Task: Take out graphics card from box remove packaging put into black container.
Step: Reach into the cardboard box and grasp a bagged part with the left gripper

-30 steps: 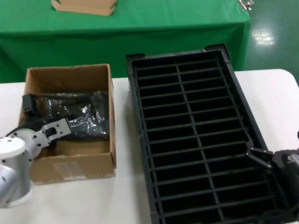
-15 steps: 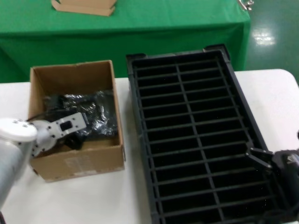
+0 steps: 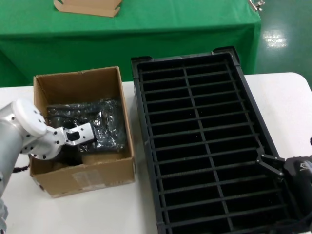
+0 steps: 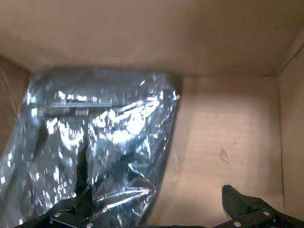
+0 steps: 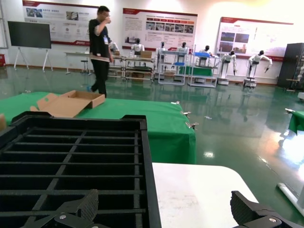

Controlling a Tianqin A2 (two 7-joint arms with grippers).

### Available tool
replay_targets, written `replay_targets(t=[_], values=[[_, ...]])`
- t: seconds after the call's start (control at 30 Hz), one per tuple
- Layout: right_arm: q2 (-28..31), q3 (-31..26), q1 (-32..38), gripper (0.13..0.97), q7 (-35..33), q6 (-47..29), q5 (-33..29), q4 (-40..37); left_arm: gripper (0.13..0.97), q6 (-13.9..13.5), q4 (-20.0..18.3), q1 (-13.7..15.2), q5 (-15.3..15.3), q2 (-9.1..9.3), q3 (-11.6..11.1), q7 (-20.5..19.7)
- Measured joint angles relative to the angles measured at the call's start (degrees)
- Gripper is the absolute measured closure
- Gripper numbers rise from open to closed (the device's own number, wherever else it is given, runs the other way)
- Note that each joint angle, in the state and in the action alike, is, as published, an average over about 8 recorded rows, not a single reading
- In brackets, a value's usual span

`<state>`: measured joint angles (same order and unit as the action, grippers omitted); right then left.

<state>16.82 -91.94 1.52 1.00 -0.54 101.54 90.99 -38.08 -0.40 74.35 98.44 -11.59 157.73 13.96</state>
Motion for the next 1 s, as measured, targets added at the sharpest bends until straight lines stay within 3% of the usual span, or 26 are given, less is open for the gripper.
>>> replay_targets(t=[0.13, 0.3, 0.5, 0.63, 0.8, 1.0], values=[[0.0, 0.0, 0.0, 0.129, 0.0, 0.0, 0.0, 0.0, 0.132, -1.3, -3.4, 0.1, -9.3, -1.11, -0.2, -8.7], [0.0, 0.0, 0.0, 0.129, 0.0, 0.0, 0.0, 0.0, 0.132, -1.5, -13.9, -1.6, -21.0, -5.24, -1.8, -20.2], [0.0, 0.0, 0.0, 0.129, 0.0, 0.0, 0.0, 0.0, 0.132, -1.1, -29.1, -5.4, -36.2, -10.91, -6.2, -35.3], [0.0, 0.0, 0.0, 0.129, 0.0, 0.0, 0.0, 0.0, 0.132, -1.2, -37.5, -8.4, -45.6, -13.71, -10.2, -43.9], [0.0, 0.0, 0.0, 0.129, 0.0, 0.0, 0.0, 0.0, 0.132, -0.8, -41.6, -11.0, -52.8, -14.55, -15.4, -48.3], [0.0, 0.0, 0.0, 0.129, 0.0, 0.0, 0.0, 0.0, 0.132, 0.4, -40.2, -12.5, -55.5, -13.2, -20.7, -46.7]])
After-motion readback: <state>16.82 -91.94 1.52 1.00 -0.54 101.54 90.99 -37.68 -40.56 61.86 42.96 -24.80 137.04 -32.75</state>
